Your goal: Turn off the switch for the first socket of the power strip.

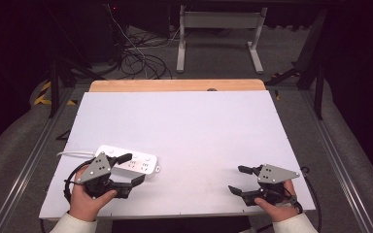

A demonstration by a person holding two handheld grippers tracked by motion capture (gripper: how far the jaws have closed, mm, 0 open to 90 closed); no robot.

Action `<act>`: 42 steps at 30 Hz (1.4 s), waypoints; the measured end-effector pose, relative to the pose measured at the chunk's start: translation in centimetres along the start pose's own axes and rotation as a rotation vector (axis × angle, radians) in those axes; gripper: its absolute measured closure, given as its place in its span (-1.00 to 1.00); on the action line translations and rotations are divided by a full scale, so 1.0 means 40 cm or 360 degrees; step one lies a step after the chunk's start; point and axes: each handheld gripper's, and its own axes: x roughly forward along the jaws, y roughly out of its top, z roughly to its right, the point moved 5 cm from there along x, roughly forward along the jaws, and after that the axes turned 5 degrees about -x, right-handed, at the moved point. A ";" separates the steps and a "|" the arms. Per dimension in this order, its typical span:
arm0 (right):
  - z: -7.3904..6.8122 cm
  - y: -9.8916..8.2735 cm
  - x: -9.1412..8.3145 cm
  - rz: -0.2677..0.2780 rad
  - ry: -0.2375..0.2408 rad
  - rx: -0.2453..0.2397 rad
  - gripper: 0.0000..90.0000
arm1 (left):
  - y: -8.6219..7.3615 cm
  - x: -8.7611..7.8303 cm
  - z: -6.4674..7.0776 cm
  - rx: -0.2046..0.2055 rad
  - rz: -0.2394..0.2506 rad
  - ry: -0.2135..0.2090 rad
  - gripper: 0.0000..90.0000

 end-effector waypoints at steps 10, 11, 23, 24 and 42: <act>-0.002 0.000 0.001 -0.0001 0.0005 0.0001 -0.44 | -0.058 0.005 -0.002 -0.0023 0.0022 -0.0002 -0.50; -0.001 0.000 0.001 0.0000 0.0005 0.0002 -0.44 | -0.064 0.005 -0.001 -0.0014 0.0013 0.0009 -0.50; -0.003 -0.002 0.004 -0.0001 0.0012 0.0011 -0.44 | -0.116 0.022 0.009 0.0047 -0.0095 0.0034 -0.50; -0.003 -0.002 0.004 -0.0002 0.0012 0.0011 -0.44 | -0.123 0.026 0.011 0.0039 -0.0116 0.0029 -0.50; -0.003 -0.003 0.006 -0.0014 0.0007 0.0000 -0.44 | -0.118 0.031 0.021 0.0001 -0.0046 0.0006 -0.46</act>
